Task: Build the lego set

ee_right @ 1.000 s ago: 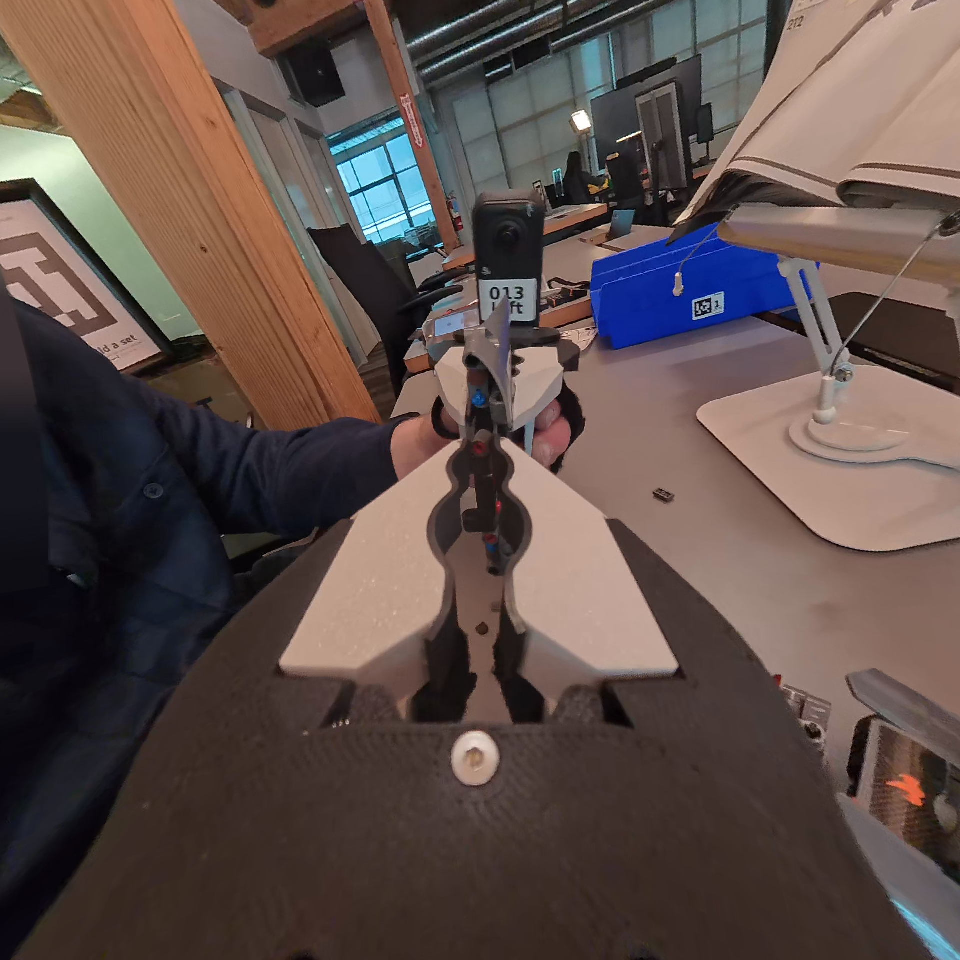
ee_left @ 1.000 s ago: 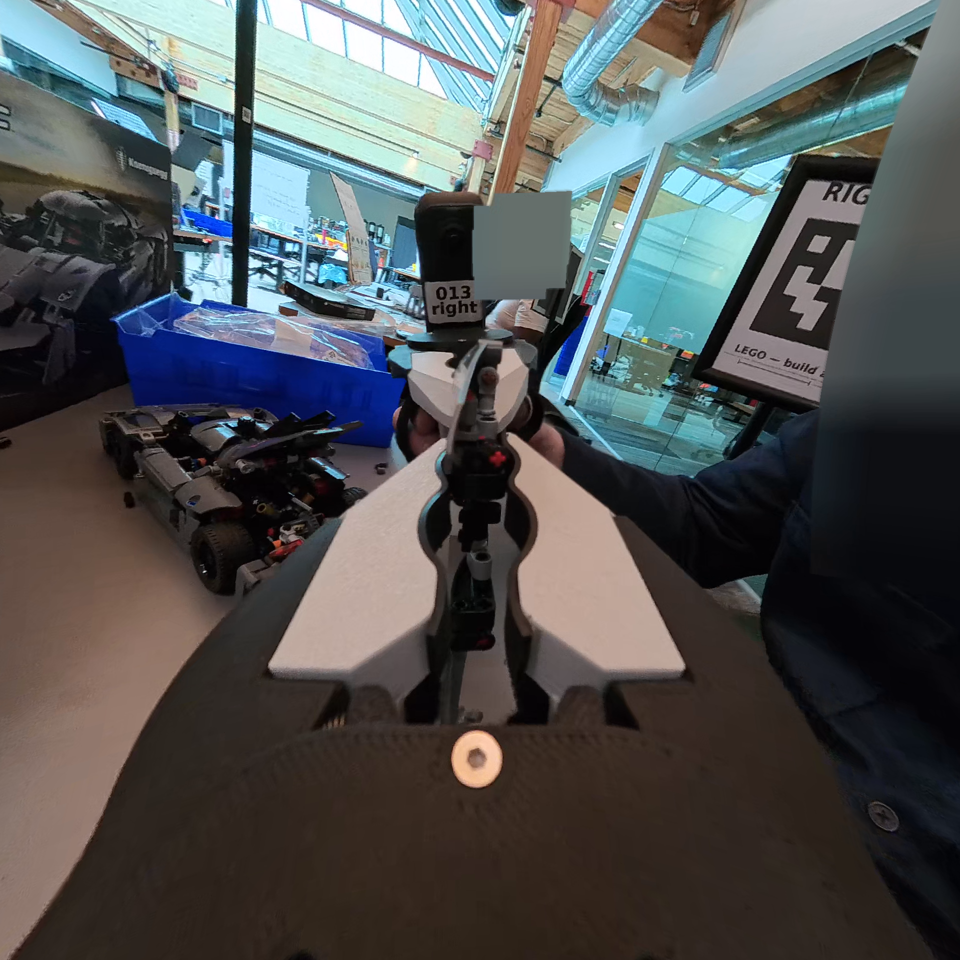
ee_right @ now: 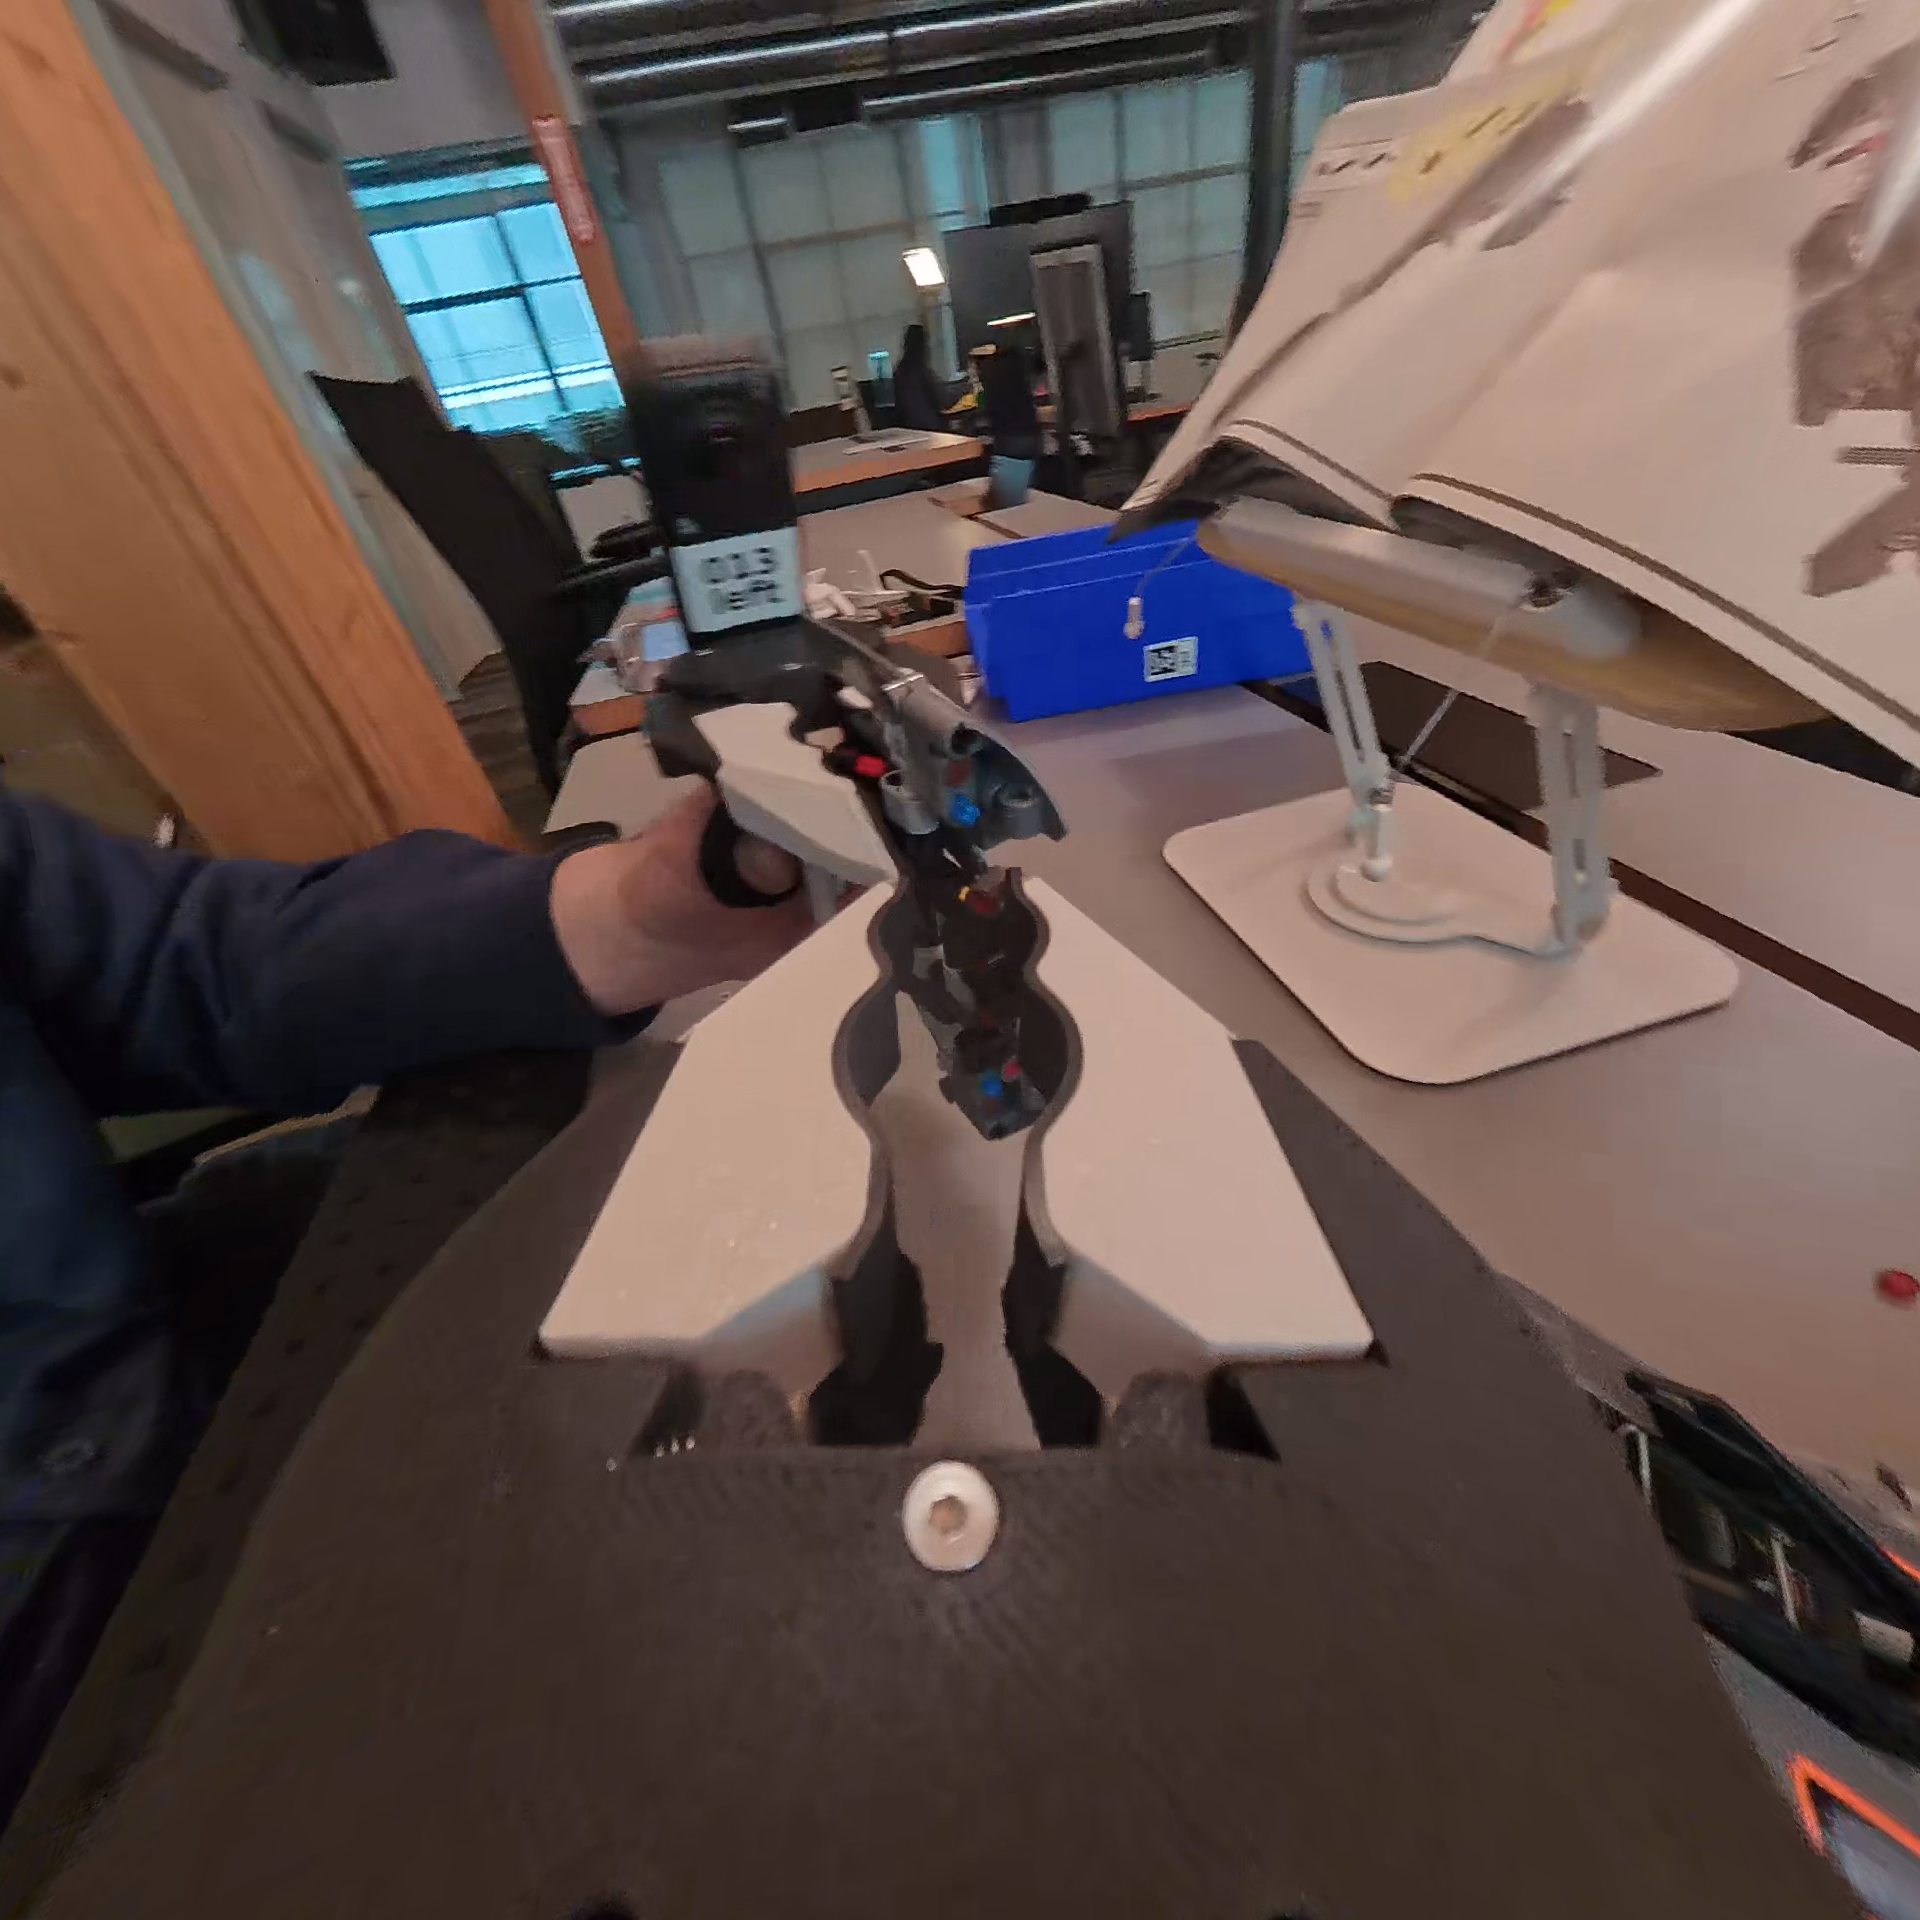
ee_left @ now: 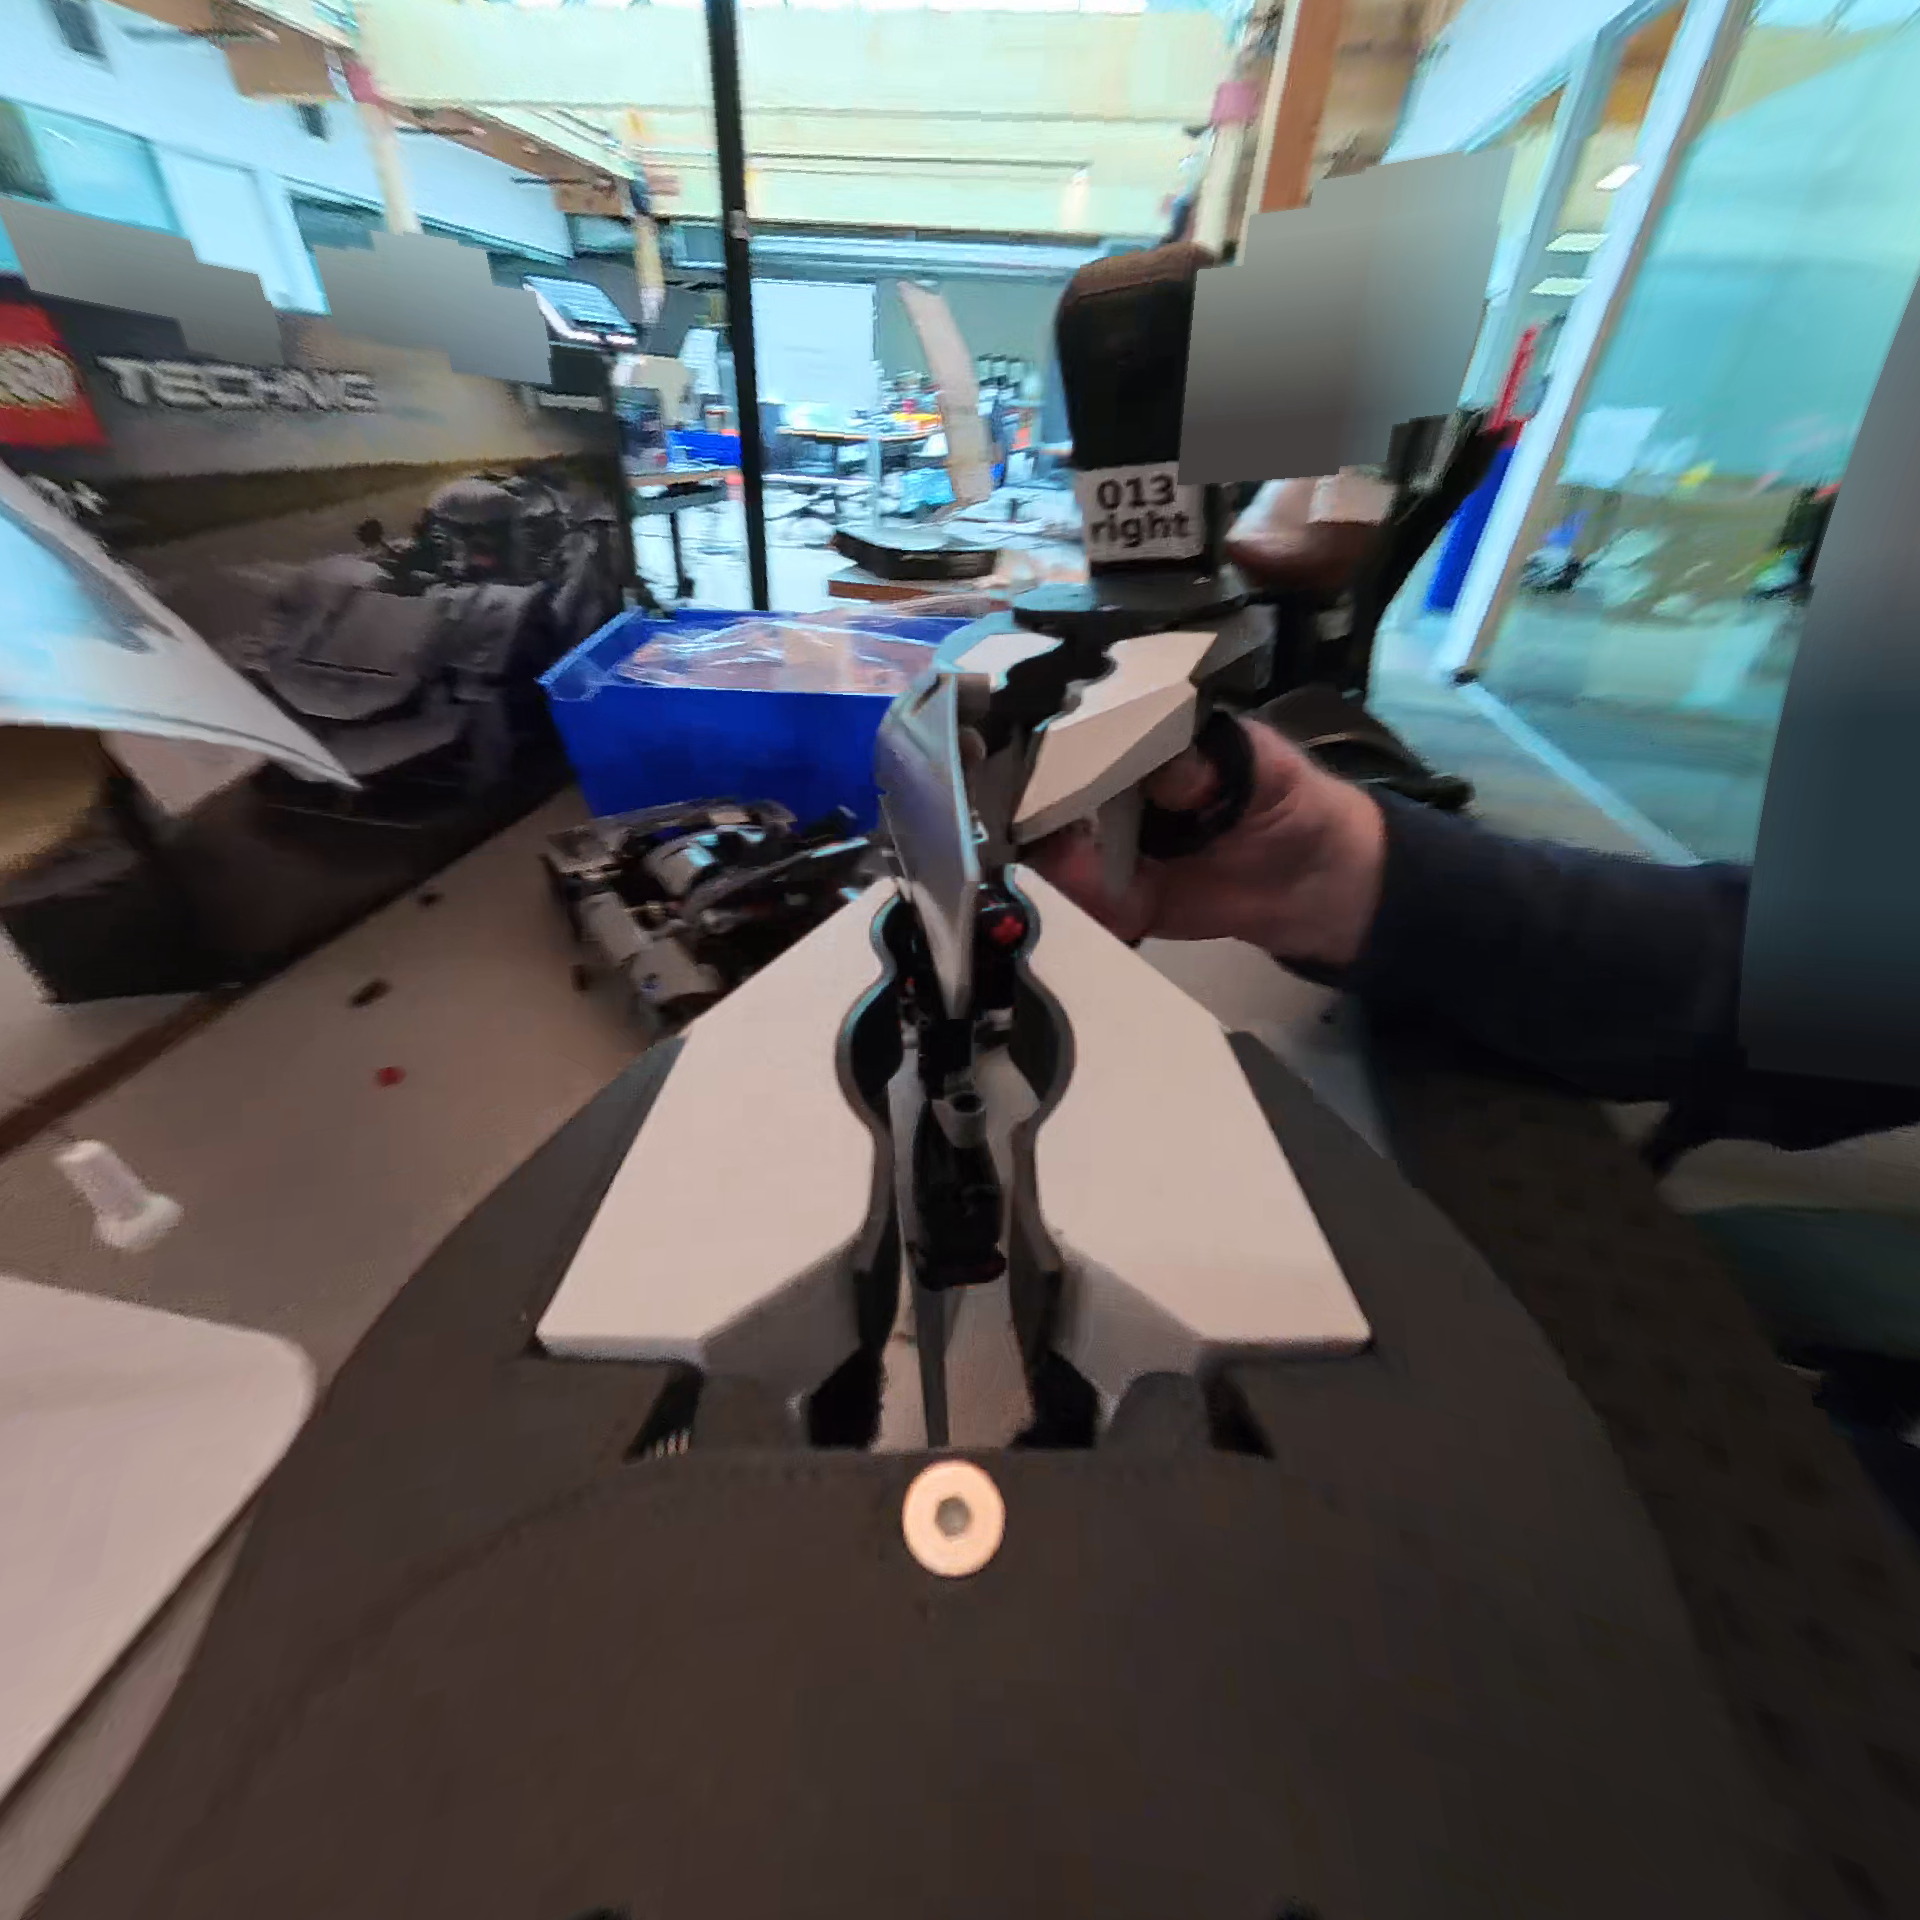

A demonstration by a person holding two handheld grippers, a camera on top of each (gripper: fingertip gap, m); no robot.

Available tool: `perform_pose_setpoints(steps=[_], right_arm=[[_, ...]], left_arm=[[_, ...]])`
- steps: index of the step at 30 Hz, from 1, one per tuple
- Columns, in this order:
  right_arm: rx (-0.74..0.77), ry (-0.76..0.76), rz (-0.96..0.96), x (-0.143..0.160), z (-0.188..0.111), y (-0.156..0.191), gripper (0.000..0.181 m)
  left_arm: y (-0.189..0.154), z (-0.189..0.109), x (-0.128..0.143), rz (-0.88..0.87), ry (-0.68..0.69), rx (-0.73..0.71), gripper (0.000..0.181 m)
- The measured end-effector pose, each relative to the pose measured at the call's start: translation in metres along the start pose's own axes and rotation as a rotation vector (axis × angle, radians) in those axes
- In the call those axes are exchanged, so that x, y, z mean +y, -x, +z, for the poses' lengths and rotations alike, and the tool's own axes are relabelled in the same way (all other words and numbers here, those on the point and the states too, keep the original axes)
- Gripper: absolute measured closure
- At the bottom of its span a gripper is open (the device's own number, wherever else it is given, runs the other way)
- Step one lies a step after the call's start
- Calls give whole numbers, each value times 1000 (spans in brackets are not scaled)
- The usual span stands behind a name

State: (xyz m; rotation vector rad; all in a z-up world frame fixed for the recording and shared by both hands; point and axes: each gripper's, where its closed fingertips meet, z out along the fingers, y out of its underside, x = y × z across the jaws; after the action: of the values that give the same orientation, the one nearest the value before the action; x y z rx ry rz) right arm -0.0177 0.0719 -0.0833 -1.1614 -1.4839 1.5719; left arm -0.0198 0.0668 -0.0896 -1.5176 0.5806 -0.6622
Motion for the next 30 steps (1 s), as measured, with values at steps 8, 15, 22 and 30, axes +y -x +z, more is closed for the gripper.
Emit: perform_pose_setpoints(steps=[8, 15, 22, 30], right_arm=[[-172, -38, 83, -2, -3, 16, 171], [-223, -9, 117, 4, -1, 20, 166], [-283, -10, 128, 4, -2, 28, 167], [-173, 14, 76, 5, -3, 16, 173]], left_arm=[[-19, -4, -4, -170, -62, 225, 169], [-26, -6, -3, -212, -69, 298, 169], [-32, -5, -3, -222, -67, 338, 169], [-23, -1, 0, -192, -47, 258, 169]])
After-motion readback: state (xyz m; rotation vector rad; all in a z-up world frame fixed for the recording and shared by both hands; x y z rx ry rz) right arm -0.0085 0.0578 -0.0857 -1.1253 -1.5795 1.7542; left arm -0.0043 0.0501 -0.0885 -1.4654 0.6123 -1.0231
